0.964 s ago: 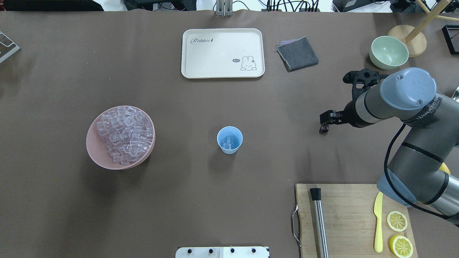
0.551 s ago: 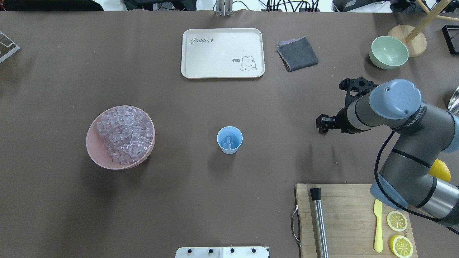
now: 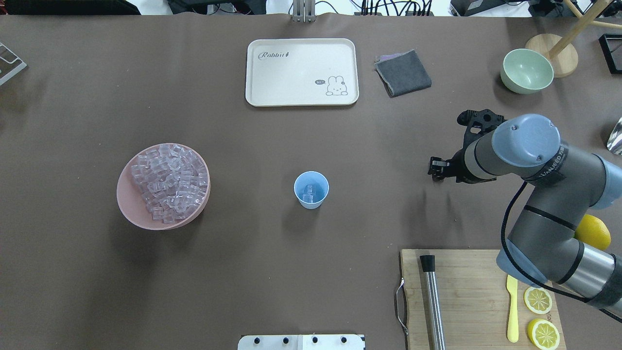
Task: Put ice and cherries in cup
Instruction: 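Lower the right gripper onto the dark cherry and close on it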
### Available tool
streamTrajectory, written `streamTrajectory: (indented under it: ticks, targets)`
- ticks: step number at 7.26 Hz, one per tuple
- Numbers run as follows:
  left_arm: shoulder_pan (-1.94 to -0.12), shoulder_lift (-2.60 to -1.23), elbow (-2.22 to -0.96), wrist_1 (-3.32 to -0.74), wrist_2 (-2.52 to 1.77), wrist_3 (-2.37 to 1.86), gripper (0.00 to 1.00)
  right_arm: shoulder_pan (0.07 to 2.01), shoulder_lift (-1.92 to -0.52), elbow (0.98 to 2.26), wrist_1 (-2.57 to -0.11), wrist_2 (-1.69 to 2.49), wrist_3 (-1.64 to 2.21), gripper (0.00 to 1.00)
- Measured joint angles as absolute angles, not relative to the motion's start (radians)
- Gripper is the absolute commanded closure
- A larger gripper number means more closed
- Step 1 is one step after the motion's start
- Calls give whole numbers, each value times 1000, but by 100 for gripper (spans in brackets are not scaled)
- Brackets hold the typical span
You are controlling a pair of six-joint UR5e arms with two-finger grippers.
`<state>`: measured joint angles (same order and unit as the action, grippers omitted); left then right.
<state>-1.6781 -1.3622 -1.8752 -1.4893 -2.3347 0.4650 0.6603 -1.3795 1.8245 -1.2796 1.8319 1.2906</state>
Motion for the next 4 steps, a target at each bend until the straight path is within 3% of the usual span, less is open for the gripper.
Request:
streamTrajectory:
  ticks: [4]
  targets:
    - [-1678, -1361, -1875, -1489, -2335, 466, 1, 661, -1348, 1780, -1279, 1804, 1318, 50]
